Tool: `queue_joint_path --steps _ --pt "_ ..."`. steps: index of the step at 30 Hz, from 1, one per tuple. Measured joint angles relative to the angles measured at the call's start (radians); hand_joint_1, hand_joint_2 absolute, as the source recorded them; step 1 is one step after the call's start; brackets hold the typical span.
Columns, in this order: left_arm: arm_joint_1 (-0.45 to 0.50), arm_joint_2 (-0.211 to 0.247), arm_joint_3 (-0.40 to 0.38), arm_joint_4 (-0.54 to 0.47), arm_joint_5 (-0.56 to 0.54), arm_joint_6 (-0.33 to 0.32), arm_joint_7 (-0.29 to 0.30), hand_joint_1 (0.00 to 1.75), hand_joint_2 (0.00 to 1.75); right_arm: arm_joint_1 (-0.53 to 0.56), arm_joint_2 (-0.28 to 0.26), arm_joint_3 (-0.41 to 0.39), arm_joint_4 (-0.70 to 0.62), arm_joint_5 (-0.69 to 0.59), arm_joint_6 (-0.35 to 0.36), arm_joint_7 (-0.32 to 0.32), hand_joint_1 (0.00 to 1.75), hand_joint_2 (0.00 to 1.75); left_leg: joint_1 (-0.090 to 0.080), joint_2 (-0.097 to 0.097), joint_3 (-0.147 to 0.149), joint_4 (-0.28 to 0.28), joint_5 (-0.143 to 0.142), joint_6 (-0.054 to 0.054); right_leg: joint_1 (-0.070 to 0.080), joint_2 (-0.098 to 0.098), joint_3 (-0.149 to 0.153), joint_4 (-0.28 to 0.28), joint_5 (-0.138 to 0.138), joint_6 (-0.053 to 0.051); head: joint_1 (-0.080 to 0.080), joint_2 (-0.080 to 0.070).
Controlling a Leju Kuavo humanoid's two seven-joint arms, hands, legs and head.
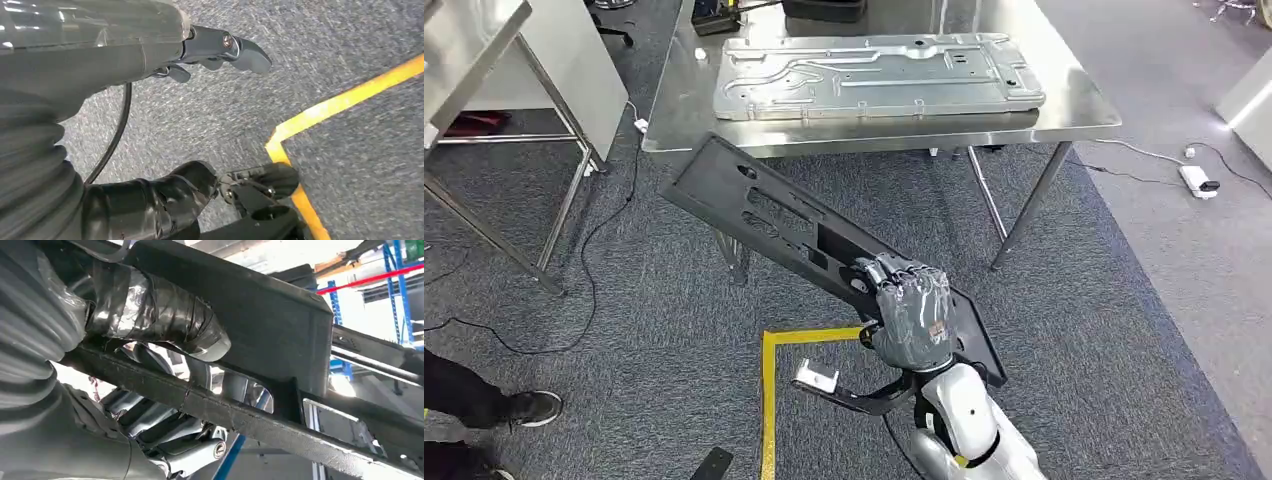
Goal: Take the parts from the cabinet and place them on the table.
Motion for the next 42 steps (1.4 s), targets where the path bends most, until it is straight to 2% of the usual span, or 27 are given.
queue_joint_path --steps 1,2,3,6,8,11,12,13,14,16,17,18,20,23,24,26,27,28,29,31,32,33,36,38,39,40,42 --pt "-0.001 -0.001 -0.001 0.0 0.0 0.0 0.0 0.0 1.75 -0.001 0.0 0.0 0.0 -0.002 0.0 -0.002 1.75 1.75 0.001 -0.001 0.011 0.003 -0.011 -0.006 -0.001 -0.003 0.037 -0.097 0.052 -0.002 0.0 0.0" --pt "-0.001 -0.001 -0.001 0.0 0.0 0.0 0.0 0.0 1.75 -0.001 0.0 0.001 0.0 -0.005 0.0 -0.002 1.75 1.75 -0.003 -0.001 0.013 0.002 -0.017 -0.013 0.005 -0.004 0.049 -0.106 0.028 -0.003 0.002 0.0" --pt "-0.003 -0.001 -0.001 0.0 0.0 0.0 0.0 0.0 1.75 -0.003 0.0 0.002 -0.001 -0.006 0.0 -0.005 1.75 1.75 -0.005 -0.002 0.012 0.008 -0.022 -0.022 0.01 -0.002 0.06 -0.135 0.023 -0.01 0.001 0.0" --pt "-0.005 -0.001 -0.001 0.0 0.0 0.001 0.0 0.0 1.75 -0.002 0.0 0.003 0.0 -0.011 0.0 -0.004 1.75 1.75 -0.003 0.002 0.021 -0.005 -0.025 -0.036 0.011 0.002 0.06 -0.131 0.017 -0.027 -0.002 0.0" --pt "-0.005 -0.001 -0.001 0.0 0.003 0.002 0.0 0.0 1.75 -0.002 0.001 0.003 -0.002 -0.014 0.0 -0.005 1.75 1.75 -0.001 0.001 0.008 0.035 -0.052 -0.043 0.005 0.001 0.078 -0.143 0.015 -0.041 -0.003 0.0" --pt "-0.005 -0.001 -0.001 0.0 0.011 0.014 0.01 0.0 1.75 -0.001 0.002 0.004 -0.002 -0.009 -0.001 -0.004 1.75 1.75 -0.001 0.001 -0.124 0.273 -0.145 -0.048 0.01 -0.002 0.086 -0.143 0.004 -0.057 -0.005 0.0" --pt "-0.002 -0.001 -0.001 0.0 0.011 0.028 0.017 0.0 1.75 0.001 0.002 0.004 -0.002 0.002 -0.001 0.0 1.75 1.75 -0.001 0.001 -0.163 0.327 -0.147 -0.048 0.013 -0.001 0.09 -0.143 0.0 -0.058 -0.005 0.0" --pt "0.001 -0.001 -0.001 0.0 0.01 0.041 0.024 0.0 1.75 0.004 0.002 0.004 -0.002 0.01 -0.001 0.002 1.75 1.75 -0.001 0.001 -0.173 0.324 -0.124 -0.046 0.015 0.002 0.095 -0.142 -0.003 -0.059 -0.005 0.0" --pt "0.002 -0.001 -0.001 0.0 0.01 0.053 0.03 0.0 1.75 0.004 0.002 0.004 -0.001 0.016 -0.001 0.003 1.75 1.75 -0.002 0.001 -0.162 0.279 -0.08 -0.042 0.017 0.003 0.102 -0.142 -0.008 -0.059 -0.005 0.0" --pt "0.001 -0.001 -0.001 0.0 0.009 0.07 0.039 0.0 1.75 0.004 0.002 0.004 -0.001 0.023 -0.001 0.005 1.75 1.75 -0.006 0.003 -0.09 0.092 0.039 -0.026 0.021 0.004 0.122 -0.142 -0.02 -0.057 -0.005 0.0" --pt "0.002 0.0 -0.001 0.0 0.008 0.074 0.04 0.0 1.75 0.004 0.001 0.004 -0.001 0.023 -0.001 0.005 1.75 1.75 -0.013 0.01 -0.07 0.042 0.047 -0.014 0.02 0.003 0.124 -0.143 -0.025 -0.054 -0.003 0.0" --pt "-0.002 0.001 -0.001 0.0 0.008 0.076 0.04 0.0 1.75 0.002 0.001 0.004 -0.001 0.024 -0.003 0.007 1.75 1.75 -0.018 0.013 -0.06 0.022 0.043 -0.011 0.029 0.003 0.119 -0.136 -0.028 -0.046 -0.004 0.0" --pt "-0.003 0.001 -0.001 0.0 0.008 0.077 0.039 0.0 1.75 0.005 0.0 0.004 -0.001 0.025 -0.004 0.009 1.75 1.75 -0.022 0.008 -0.067 0.023 0.039 -0.008 0.022 -0.001 0.115 -0.14 -0.028 -0.038 -0.004 0.0" --pt "0.0 0.0 -0.002 0.0 0.008 0.078 0.037 0.0 1.75 0.004 0.0 0.004 -0.003 0.025 -0.005 0.012 1.75 1.75 -0.009 0.003 -0.049 -0.002 0.046 0.003 0.025 -0.004 0.115 -0.123 -0.048 -0.02 -0.003 0.0" --pt "-0.002 0.0 -0.002 0.0 0.008 0.077 0.036 0.0 1.75 0.001 0.0 0.004 -0.004 0.026 -0.005 0.012 1.75 1.75 -0.007 0.003 -0.048 -0.003 0.046 0.009 0.022 -0.003 0.088 -0.068 -0.081 -0.017 0.001 0.0" --pt "-0.002 0.0 -0.002 0.0 0.007 0.076 0.033 0.0 1.75 0.003 -0.001 0.004 -0.003 0.026 -0.006 0.012 1.75 1.75 -0.008 0.002 -0.048 -0.003 0.043 0.013 0.014 -0.003 -0.002 0.102 -0.152 -0.008 0.0 0.0" --pt "-0.001 0.0 -0.002 0.0 0.007 0.074 0.032 0.0 1.75 0.007 -0.002 0.004 -0.003 0.026 -0.006 0.012 1.75 1.75 -0.007 0.0 -0.048 -0.002 0.042 0.013 0.011 -0.003 -0.036 0.157 -0.163 -0.004 0.001 0.0" --pt "0.0 0.0 -0.002 0.0 0.008 0.071 0.029 0.0 1.75 0.009 -0.003 0.004 -0.003 0.026 -0.005 0.013 1.75 1.75 -0.007 -0.003 -0.048 -0.002 0.041 0.013 0.006 -0.003 -0.048 0.168 -0.15 0.0 0.0 0.0" --pt "0.001 0.0 -0.002 0.0 0.008 0.068 0.024 0.0 1.75 0.009 -0.003 0.004 -0.002 0.026 -0.006 0.013 1.75 1.75 -0.006 -0.006 -0.046 0.0 0.039 0.011 0.002 -0.004 -0.038 0.134 -0.115 0.003 0.001 0.0" --pt "0.0 0.0 -0.002 0.0 0.009 0.065 0.021 0.0 1.75 0.007 -0.004 0.004 -0.002 0.026 -0.006 0.013 1.75 1.75 -0.002 -0.014 -0.043 0.011 0.03 0.003 -0.006 -0.003 0.042 -0.045 -0.009 0.006 0.001 0.0" --pt "0.001 0.0 -0.002 0.0 0.009 0.065 0.02 0.0 1.75 0.006 -0.004 0.004 -0.002 0.026 -0.006 0.013 1.75 1.75 -0.002 -0.017 -0.044 0.015 0.024 -0.003 -0.008 0.004 0.071 -0.116 0.006 0.005 0.001 0.0" --pt "-0.001 0.0 -0.003 0.0 0.01 0.065 0.02 0.0 1.75 0.005 -0.004 0.005 -0.002 0.026 -0.006 0.013 1.75 1.75 -0.008 -0.02 -0.049 0.023 0.02 -0.01 0.0 0.008 0.08 -0.133 -0.005 0.003 0.001 0.0" --pt "0.001 0.0 -0.003 0.0 0.01 0.062 0.019 0.0 1.75 0.004 -0.005 0.005 -0.002 0.011 -0.003 0.009 1.75 1.75 -0.003 -0.022 -0.048 0.014 0.028 -0.027 0.007 0.008 0.079 -0.127 -0.003 -0.013 -0.002 0.0" --pt "0.0 0.001 -0.002 0.0 0.011 0.058 0.019 0.0 1.75 0.002 -0.004 0.006 -0.002 -0.005 0.001 -0.004 1.75 1.75 0.0 -0.014 -0.051 0.032 0.01 -0.038 -0.002 0.003 0.089 -0.144 0.005 -0.03 -0.002 0.0" --pt "-0.001 0.001 -0.002 0.0 0.011 0.056 0.019 0.0 1.75 0.0 -0.003 0.008 -0.002 -0.008 0.003 -0.008 1.75 1.75 -0.001 -0.009 -0.072 0.076 -0.019 -0.039 -0.003 0.001 0.09 -0.145 0.004 -0.039 -0.006 0.0" --pt "-0.002 0.001 -0.003 0.0 0.01 0.055 0.02 0.0 1.75 -0.003 -0.003 0.011 -0.002 -0.012 0.01 -0.01 1.75 1.75 0.0 -0.009 -0.113 0.161 -0.062 -0.041 -0.002 -0.001 0.09 -0.145 0.003 -0.042 -0.006 0.0" --pt "0.0 0.001 -0.003 0.0 0.01 0.053 0.022 0.0 1.75 -0.003 -0.003 0.014 0.003 -0.015 0.013 -0.017 1.75 1.75 -0.001 -0.008 -0.184 0.302 -0.114 -0.045 0.002 -0.004 0.09 -0.144 0.002 -0.044 -0.006 0.0"
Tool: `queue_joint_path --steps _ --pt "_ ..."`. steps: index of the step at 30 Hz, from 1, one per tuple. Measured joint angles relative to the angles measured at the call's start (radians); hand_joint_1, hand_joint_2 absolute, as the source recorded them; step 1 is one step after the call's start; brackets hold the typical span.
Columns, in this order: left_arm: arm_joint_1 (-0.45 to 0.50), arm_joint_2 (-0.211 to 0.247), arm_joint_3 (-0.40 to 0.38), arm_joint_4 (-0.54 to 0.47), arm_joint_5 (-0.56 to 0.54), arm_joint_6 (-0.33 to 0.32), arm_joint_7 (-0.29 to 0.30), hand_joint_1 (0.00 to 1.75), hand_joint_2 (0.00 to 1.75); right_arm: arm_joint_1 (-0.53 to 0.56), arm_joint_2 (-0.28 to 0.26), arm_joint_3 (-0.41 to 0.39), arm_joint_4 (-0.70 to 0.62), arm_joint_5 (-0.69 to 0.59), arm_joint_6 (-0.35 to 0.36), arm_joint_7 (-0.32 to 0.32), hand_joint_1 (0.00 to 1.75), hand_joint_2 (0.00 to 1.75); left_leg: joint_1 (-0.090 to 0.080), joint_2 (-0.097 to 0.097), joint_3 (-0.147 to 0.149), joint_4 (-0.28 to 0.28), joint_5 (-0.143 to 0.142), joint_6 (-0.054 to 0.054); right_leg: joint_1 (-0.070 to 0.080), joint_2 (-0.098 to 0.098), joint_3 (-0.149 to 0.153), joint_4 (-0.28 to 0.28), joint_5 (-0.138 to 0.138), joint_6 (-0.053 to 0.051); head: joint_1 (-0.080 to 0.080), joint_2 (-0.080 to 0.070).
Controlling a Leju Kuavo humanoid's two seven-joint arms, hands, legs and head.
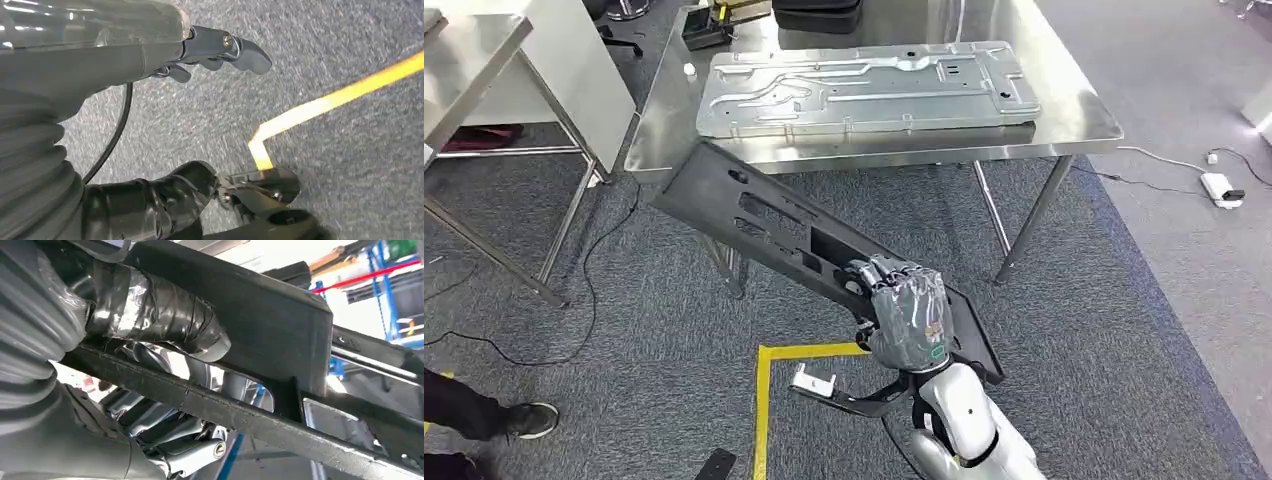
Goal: Take the parts from the cabinet and place them on the table.
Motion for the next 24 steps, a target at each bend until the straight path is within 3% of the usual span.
queue_joint_path --steps 1,2,3,4,5,6,9,11,12,14,15,16,17,18,20,21,24 --pt "0.003 0.0 0.0 0.0 0.0 -0.001 0.0 0.0 1.75 0.0 0.0 0.001 0.002 0.0 0.0 -0.001 1.75 1.75 0.0 0.001 -0.017 0.029 0.003 0.0 0.001 0.0 0.0 0.001 0.0 0.0 0.0 0.0" --pt "0.004 0.0 0.0 0.0 0.0 -0.002 0.001 0.0 1.75 0.0 0.0 0.002 0.003 0.0 0.0 -0.001 1.75 1.75 0.0 0.002 -0.008 0.005 0.03 0.001 0.001 0.0 0.001 0.002 -0.001 0.0 0.0 0.0" --pt "0.005 0.0 0.0 0.0 0.0 -0.002 0.001 0.0 1.75 0.0 0.0 0.003 0.003 -0.002 0.0 -0.001 1.75 1.75 0.0 0.002 0.022 -0.059 0.07 0.002 0.001 0.001 0.002 0.003 -0.002 0.0 0.0 0.0" --pt "0.004 0.0 0.0 0.0 0.0 -0.002 0.001 0.0 1.75 -0.001 0.0 0.003 0.003 -0.002 0.0 -0.001 1.75 1.75 0.0 0.004 0.079 -0.173 0.128 0.005 0.001 0.001 0.006 0.004 -0.004 0.003 0.0 0.0" --pt "0.004 0.001 0.0 0.0 0.0 -0.002 0.001 0.0 1.75 -0.001 0.0 0.003 0.003 -0.002 0.0 -0.001 1.75 1.75 0.0 0.006 0.117 -0.25 0.156 0.009 0.001 0.001 0.009 0.005 -0.007 0.007 0.0 0.0" --pt "0.002 0.001 0.0 0.0 0.0 -0.002 0.001 0.0 1.75 -0.002 0.0 0.003 0.003 -0.002 0.0 -0.001 1.75 1.75 -0.005 0.006 0.132 -0.277 0.136 0.012 0.009 0.001 0.006 0.008 -0.01 0.013 0.0 0.0" --pt "0.004 0.002 0.0 0.0 0.0 -0.002 0.001 0.0 1.75 -0.003 0.0 0.004 0.003 -0.002 0.0 -0.002 1.75 1.75 -0.011 0.003 0.127 -0.278 0.143 0.025 0.008 0.001 0.007 0.004 -0.005 0.027 0.001 0.0" --pt "0.004 0.001 0.0 0.0 0.0 -0.002 0.001 0.0 1.75 -0.004 0.0 0.004 0.003 -0.002 0.0 -0.002 1.75 1.75 -0.003 0.003 0.131 -0.29 0.152 0.042 0.002 0.0 0.002 0.014 -0.016 0.04 0.001 0.0" --pt "0.003 0.001 0.0 0.0 0.0 -0.002 0.001 0.0 1.75 -0.005 0.0 0.004 0.003 -0.002 0.0 -0.002 1.75 1.75 -0.003 0.003 0.131 -0.29 0.151 0.046 0.003 0.001 -0.011 0.046 -0.04 0.043 0.002 0.0" --pt "0.003 0.001 0.0 0.0 0.0 -0.005 0.0 0.0 1.75 -0.006 0.0 0.004 0.003 -0.002 0.0 -0.002 1.75 1.75 -0.005 0.004 0.129 -0.29 0.151 0.054 0.003 0.001 -0.089 0.209 -0.124 0.05 0.002 0.0" --pt "0.004 0.001 0.0 0.0 -0.002 -0.009 0.0 0.0 1.75 -0.005 -0.001 0.004 0.004 -0.002 0.0 -0.002 1.75 1.75 -0.006 0.005 0.128 -0.289 0.15 0.055 0.003 0.001 -0.127 0.287 -0.15 0.051 0.002 0.0" --pt "0.005 0.001 0.0 0.0 -0.002 -0.012 -0.002 0.0 1.75 -0.004 -0.002 0.005 0.006 -0.002 0.0 -0.002 1.75 1.75 -0.007 0.004 0.129 -0.289 0.15 0.055 0.003 0.001 -0.147 0.325 -0.152 0.051 0.002 0.0" --pt "0.005 0.001 -0.001 0.0 -0.003 -0.018 -0.005 0.0 1.75 -0.003 -0.002 0.005 0.008 -0.002 0.0 -0.002 1.75 1.75 -0.007 0.003 0.129 -0.289 0.15 0.055 0.004 0.001 -0.144 0.311 -0.13 0.049 0.002 0.0" --pt "0.005 0.001 -0.001 0.0 -0.003 -0.023 -0.008 0.0 1.75 -0.004 -0.002 0.005 0.01 -0.003 0.0 -0.002 1.75 1.75 -0.008 0.001 0.13 -0.289 0.15 0.055 0.004 0.001 -0.116 0.25 -0.088 0.045 0.002 0.0" --pt "0.005 0.0 -0.004 0.0 -0.007 -0.026 -0.01 0.0 1.75 -0.007 -0.002 0.005 0.011 -0.003 0.001 -0.005 1.75 1.75 -0.01 -0.001 0.135 -0.289 0.148 0.053 0.008 0.001 -0.026 0.067 -0.001 0.03 0.002 0.0" --pt "0.005 -0.001 -0.005 0.0 -0.009 -0.03 -0.01 0.0 1.75 -0.011 -0.002 0.006 0.011 -0.002 0.002 -0.008 1.75 1.75 -0.012 -0.001 0.134 -0.289 0.147 0.05 0.014 0.001 0.0 0.012 -0.006 0.019 0.002 0.0" --pt "0.004 -0.001 -0.006 0.0 -0.011 -0.036 -0.011 0.0 1.75 -0.014 -0.002 0.007 0.011 -0.002 0.0 -0.008 1.75 1.75 -0.01 0.0 0.13 -0.29 0.147 0.032 0.023 0.001 -0.004 0.005 -0.006 0.014 0.001 0.0"
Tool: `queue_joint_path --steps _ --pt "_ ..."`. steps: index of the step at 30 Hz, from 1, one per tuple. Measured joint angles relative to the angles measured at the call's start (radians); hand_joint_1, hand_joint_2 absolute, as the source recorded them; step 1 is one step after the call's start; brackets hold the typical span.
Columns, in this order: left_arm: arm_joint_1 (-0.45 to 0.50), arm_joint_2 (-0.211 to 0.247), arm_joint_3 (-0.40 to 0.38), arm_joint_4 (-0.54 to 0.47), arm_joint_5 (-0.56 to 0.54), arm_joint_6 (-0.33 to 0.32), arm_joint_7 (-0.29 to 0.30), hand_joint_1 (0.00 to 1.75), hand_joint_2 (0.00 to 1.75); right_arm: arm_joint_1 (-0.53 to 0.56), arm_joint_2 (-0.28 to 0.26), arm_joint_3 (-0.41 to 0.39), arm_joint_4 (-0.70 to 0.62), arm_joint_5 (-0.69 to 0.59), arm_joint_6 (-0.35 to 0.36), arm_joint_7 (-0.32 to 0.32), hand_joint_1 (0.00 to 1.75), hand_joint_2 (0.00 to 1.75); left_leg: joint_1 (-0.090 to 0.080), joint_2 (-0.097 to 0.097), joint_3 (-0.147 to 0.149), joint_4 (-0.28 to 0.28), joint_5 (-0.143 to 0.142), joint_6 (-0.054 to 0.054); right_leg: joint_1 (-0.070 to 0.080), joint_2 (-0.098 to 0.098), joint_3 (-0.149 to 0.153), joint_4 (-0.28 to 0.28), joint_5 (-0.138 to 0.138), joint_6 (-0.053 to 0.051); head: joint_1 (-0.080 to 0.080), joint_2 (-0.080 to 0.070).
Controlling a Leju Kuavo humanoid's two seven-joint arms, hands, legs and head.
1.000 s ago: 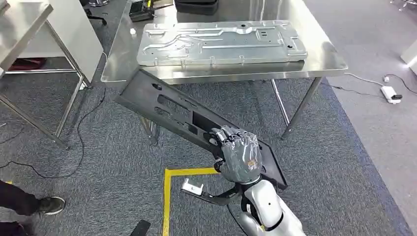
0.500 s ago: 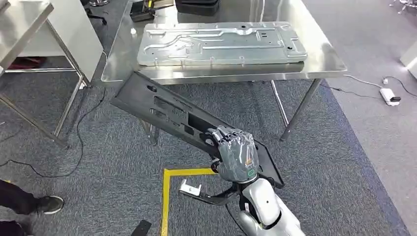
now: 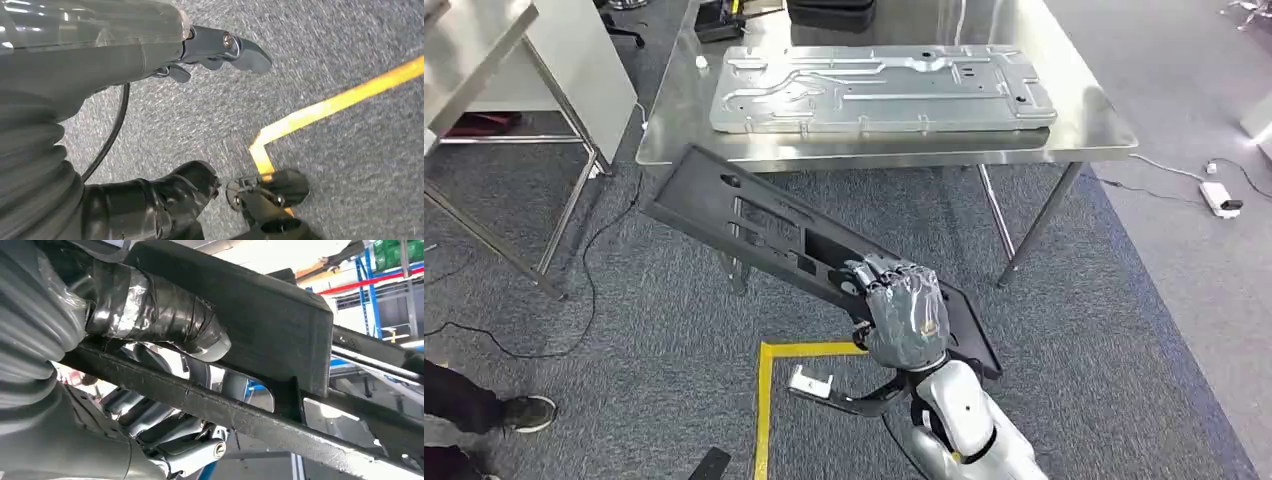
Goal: Take the parts from the cabinet and place them on the table.
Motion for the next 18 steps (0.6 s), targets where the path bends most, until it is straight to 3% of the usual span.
queue_joint_path --steps 1,2,3,6,7,8,9,11,12,13,16,18 --pt "0.0 0.0 0.0 0.0 -0.001 -0.001 0.0 0.0 1.75 0.0 0.0 0.0 0.0 0.0 -0.001 0.001 1.75 1.75 -0.001 0.001 0.003 -0.003 0.0 -0.006 -0.001 0.0 0.001 -0.005 0.002 -0.005 0.0 0.0" --pt "0.001 0.0 0.0 0.0 -0.001 0.0 0.0 0.0 1.75 0.0 0.002 0.0 -0.001 0.0 -0.002 0.003 1.75 1.75 -0.001 0.002 -0.001 0.004 -0.006 -0.012 -0.015 -0.002 0.015 -0.017 0.009 -0.012 -0.001 0.0" --pt "0.001 0.0 0.0 0.0 -0.001 0.0 -0.003 0.0 1.75 0.0 0.003 0.0 -0.001 0.0 -0.002 0.005 1.75 1.75 -0.001 0.003 -0.007 0.029 -0.022 -0.016 -0.014 -0.002 0.021 -0.023 0.008 -0.016 -0.001 0.0" --pt "0.002 0.001 0.0 0.0 -0.001 0.0 -0.003 0.0 1.75 0.001 0.005 0.0 0.0 0.0 -0.005 0.007 1.75 1.75 0.002 0.003 -0.117 0.245 -0.121 -0.025 -0.013 -0.006 0.026 -0.022 0.002 -0.026 -0.005 0.0" --pt "0.004 0.001 0.0 0.0 -0.001 0.0 -0.003 0.0 1.75 0.002 0.005 0.0 0.002 0.002 -0.005 0.008 1.75 1.75 0.003 0.003 -0.148 0.298 -0.13 -0.027 -0.013 -0.006 0.027 -0.021 -0.001 -0.026 -0.005 0.0" --pt "0.006 0.001 0.0 0.0 -0.001 0.0 -0.003 0.0 1.75 0.004 0.005 0.0 0.002 0.003 -0.006 0.009 1.75 1.75 0.005 0.003 -0.154 0.299 -0.113 -0.029 -0.013 -0.005 0.031 -0.021 -0.004 -0.026 -0.005 0.0" --pt "0.007 0.002 0.0 0.0 -0.001 0.0 -0.003 0.0 1.75 0.006 0.005 0.0 0.003 0.003 -0.006 0.01 1.75 1.75 0.007 0.004 -0.138 0.257 -0.078 -0.029 -0.014 -0.003 0.036 -0.021 -0.009 -0.023 -0.005 0.0" --pt "0.005 0.002 0.0 0.0 -0.001 -0.001 -0.003 0.0 1.75 0.006 0.006 0.0 0.002 0.003 -0.009 0.012 1.75 1.75 0.008 0.005 -0.05 0.074 0.023 -0.024 -0.015 -0.001 0.053 -0.018 -0.022 -0.015 -0.005 0.0" --pt "0.006 0.002 -0.001 0.0 -0.001 -0.003 -0.003 0.0 1.75 0.006 0.006 0.0 0.002 0.003 -0.011 0.012 1.75 1.75 0.007 0.006 -0.023 0.018 0.025 -0.019 -0.015 -0.001 0.056 -0.017 -0.029 -0.009 -0.003 0.0" --pt "0.003 0.002 -0.001 0.0 -0.002 -0.003 -0.004 0.0 1.75 0.005 0.006 0.0 0.002 0.003 -0.014 0.015 1.75 1.75 0.0 0.006 -0.012 0.001 0.013 -0.014 -0.008 0.0 0.054 -0.011 -0.034 0.0 -0.005 0.0" --pt "0.004 0.003 -0.002 0.0 -0.002 -0.004 -0.004 0.0 1.75 0.008 0.006 0.0 0.002 0.003 -0.016 0.018 1.75 1.75 -0.001 0.003 -0.014 0.003 0.006 0.005 -0.009 -0.001 0.061 -0.01 -0.031 0.013 -0.004 0.0" --pt "0.005 0.003 -0.003 0.0 -0.004 -0.006 -0.004 0.0 1.75 0.009 0.006 0.0 0.002 0.006 -0.017 0.023 1.75 1.75 0.003 0.002 0.008 -0.005 0.003 0.019 -0.014 0.0 0.049 0.027 -0.047 0.023 -0.002 0.0"
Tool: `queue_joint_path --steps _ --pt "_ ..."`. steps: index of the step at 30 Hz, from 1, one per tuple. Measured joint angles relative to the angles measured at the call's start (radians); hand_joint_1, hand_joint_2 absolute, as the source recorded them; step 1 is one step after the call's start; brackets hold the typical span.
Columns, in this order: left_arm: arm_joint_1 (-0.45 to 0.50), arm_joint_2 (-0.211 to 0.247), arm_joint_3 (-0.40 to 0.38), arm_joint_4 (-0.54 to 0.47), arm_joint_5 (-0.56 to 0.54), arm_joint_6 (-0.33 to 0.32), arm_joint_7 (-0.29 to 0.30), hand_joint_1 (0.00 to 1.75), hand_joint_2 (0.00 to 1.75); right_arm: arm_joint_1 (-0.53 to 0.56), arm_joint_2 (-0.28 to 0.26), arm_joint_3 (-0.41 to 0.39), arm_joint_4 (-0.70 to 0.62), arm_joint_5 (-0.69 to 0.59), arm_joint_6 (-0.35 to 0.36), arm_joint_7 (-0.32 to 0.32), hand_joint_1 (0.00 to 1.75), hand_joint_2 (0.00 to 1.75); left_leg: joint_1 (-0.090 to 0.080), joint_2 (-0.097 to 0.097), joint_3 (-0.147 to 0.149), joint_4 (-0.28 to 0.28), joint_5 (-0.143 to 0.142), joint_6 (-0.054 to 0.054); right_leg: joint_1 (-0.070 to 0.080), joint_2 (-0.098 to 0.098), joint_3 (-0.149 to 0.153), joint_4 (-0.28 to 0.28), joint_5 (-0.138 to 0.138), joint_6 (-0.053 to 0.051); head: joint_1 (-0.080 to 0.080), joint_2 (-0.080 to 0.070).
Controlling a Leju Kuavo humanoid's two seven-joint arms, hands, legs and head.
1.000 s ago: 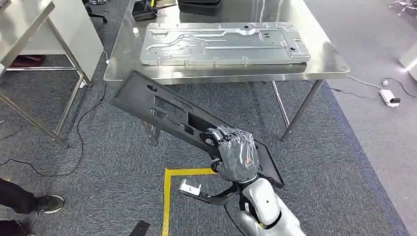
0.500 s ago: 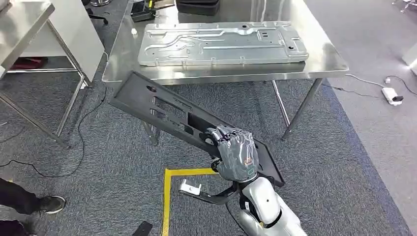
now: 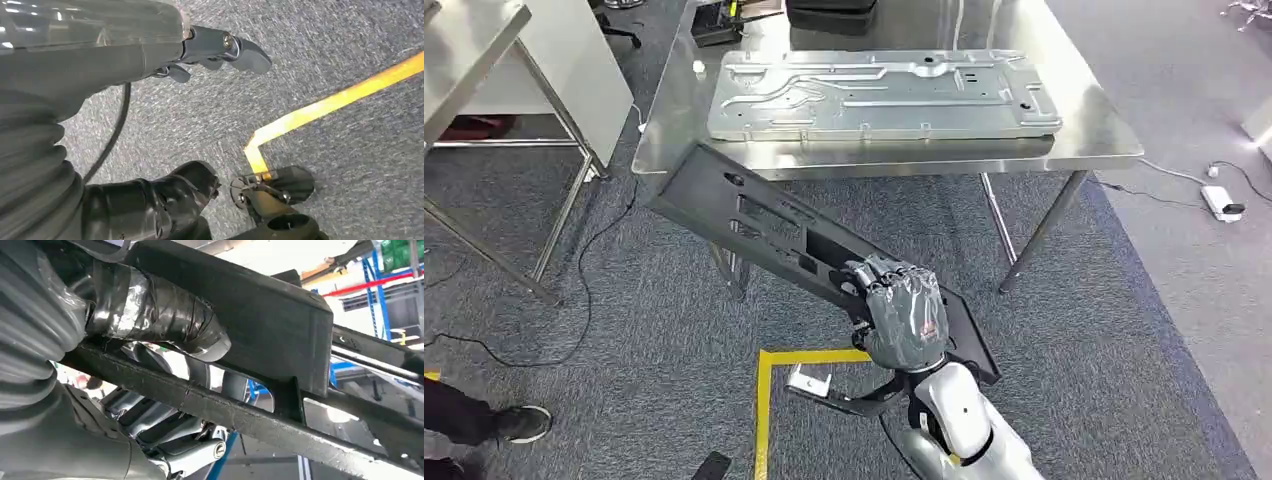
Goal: Take the parts from the cabinet and place them on the table.
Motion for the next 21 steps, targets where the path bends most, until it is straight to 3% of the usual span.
queue_joint_path --steps 1,3,4,5,7,8,9,10,11,12,14,15,17,19,20,21 --pt "-0.001 0.0 -0.001 0.0 0.0 0.0 0.0 0.0 1.75 -0.001 0.0 0.0 0.0 0.001 -0.002 0.001 1.75 1.75 0.0 0.0 0.004 -0.001 -0.004 0.006 -0.001 0.0 -0.032 0.056 -0.025 0.002 0.0 0.0" --pt "-0.002 0.0 -0.004 0.0 -0.002 -0.001 0.0 0.0 1.75 0.003 0.0 0.0 0.0 0.006 -0.003 0.002 1.75 1.75 -0.002 0.0 0.01 0.0 -0.012 0.011 -0.002 0.0 -0.125 0.203 -0.08 0.008 0.0 0.0" --pt "-0.001 0.0 -0.005 0.0 -0.002 -0.001 0.001 0.0 1.75 0.008 -0.001 0.0 0.002 0.008 -0.003 0.004 1.75 1.75 -0.003 0.0 0.015 0.0 -0.017 0.012 -0.002 0.0 -0.17 0.263 -0.096 0.009 0.0 0.0" --pt "0.001 0.0 -0.005 0.0 -0.002 -0.001 0.001 0.0 1.75 0.014 -0.001 0.0 0.003 0.009 -0.003 0.005 1.75 1.75 -0.004 -0.001 0.023 0.001 -0.023 0.013 -0.002 0.0 -0.194 0.279 -0.086 0.007 0.0 0.0" --pt "0.003 0.0 -0.006 0.0 -0.002 -0.002 0.001 0.0 1.75 0.018 -0.001 0.0 0.005 0.01 -0.003 0.005 1.75 1.75 -0.007 -0.003 0.044 0.0 -0.038 0.011 -0.001 0.0 -0.172 0.182 0.003 0.0 0.0 0.0" --pt "0.002 -0.001 -0.007 0.0 -0.002 -0.003 0.001 0.0 1.75 0.017 -0.001 0.0 0.005 0.011 -0.004 0.005 1.75 1.75 -0.008 -0.004 0.058 0.0 -0.047 0.009 0.002 0.0 -0.136 0.082 0.071 -0.008 0.0 0.0" --pt "0.002 -0.002 -0.009 0.0 -0.002 -0.003 0.001 0.0 1.75 0.017 -0.001 0.0 0.005 0.011 -0.004 0.005 1.75 1.75 -0.009 -0.004 0.067 -0.002 -0.056 0.007 0.009 0.0 -0.108 -0.001 0.12 -0.019 0.0 0.0" --pt "0.002 -0.004 -0.011 0.0 -0.003 -0.005 0.001 0.0 1.75 0.017 -0.002 0.0 0.006 0.012 -0.005 0.005 1.75 1.75 -0.01 -0.003 0.072 -0.003 -0.06 0.001 0.016 -0.002 -0.109 -0.002 0.082 -0.026 -0.003 0.0" --pt "-0.001 -0.003 -0.013 0.0 -0.003 -0.005 0.002 0.0 1.75 0.017 -0.002 0.0 0.005 0.013 -0.005 0.006 1.75 1.75 -0.008 -0.003 0.068 -0.004 -0.065 -0.006 0.021 0.001 -0.103 -0.023 0.068 -0.031 0.0 0.0" --pt "-0.001 -0.003 -0.013 0.0 -0.003 -0.005 0.002 0.0 1.75 0.02 -0.002 0.0 0.005 0.014 -0.006 0.006 1.75 1.75 -0.008 -0.002 0.071 -0.01 -0.069 -0.013 0.02 0.0 -0.097 -0.026 0.092 -0.037 -0.003 0.0" --pt "0.0 -0.003 -0.014 0.0 -0.003 -0.007 0.003 0.0 1.75 0.025 -0.001 -0.001 0.005 0.016 -0.007 0.011 1.75 1.75 -0.013 -0.001 0.091 0.005 -0.063 -0.026 0.011 0.005 -0.075 -0.032 0.088 -0.048 -0.004 0.0" --pt "0.0 -0.003 -0.015 0.0 -0.003 -0.007 0.003 0.0 1.75 0.026 0.0 -0.001 0.004 0.019 -0.008 0.012 1.75 1.75 -0.008 0.002 0.081 0.031 -0.071 -0.026 0.008 0.002 -0.06 -0.042 0.086 -0.049 -0.003 0.0" --pt "-0.005 -0.003 -0.015 0.0 -0.003 -0.007 0.002 0.0 1.75 0.025 0.0 -0.001 0.003 0.024 -0.015 0.014 1.75 1.75 -0.007 0.001 0.016 0.147 -0.101 -0.03 0.006 0.001 -0.048 -0.043 0.075 -0.06 -0.01 0.0" --pt "-0.004 -0.002 -0.016 0.0 -0.003 -0.007 0.002 0.0 1.75 0.03 0.0 -0.001 0.003 0.028 -0.02 0.015 1.75 1.75 -0.002 0.001 -0.079 0.28 -0.17 -0.038 0.006 0.001 -0.036 -0.043 0.06 -0.06 -0.009 0.0" --pt "-0.001 -0.003 -0.016 0.0 -0.003 -0.007 0.002 0.0 1.75 0.033 0.0 -0.002 0.003 0.028 -0.02 0.016 1.75 1.75 -0.001 0.001 -0.102 0.299 -0.17 -0.042 0.006 0.002 -0.028 -0.042 0.052 -0.059 -0.009 0.0" --pt "0.001 -0.002 -0.016 0.0 -0.003 -0.007 0.003 0.0 1.75 0.035 0.0 -0.002 0.003 0.029 -0.021 0.016 1.75 1.75 0.001 0.001 -0.106 0.276 -0.142 -0.046 0.005 0.005 -0.019 -0.041 0.045 -0.058 -0.009 0.0"
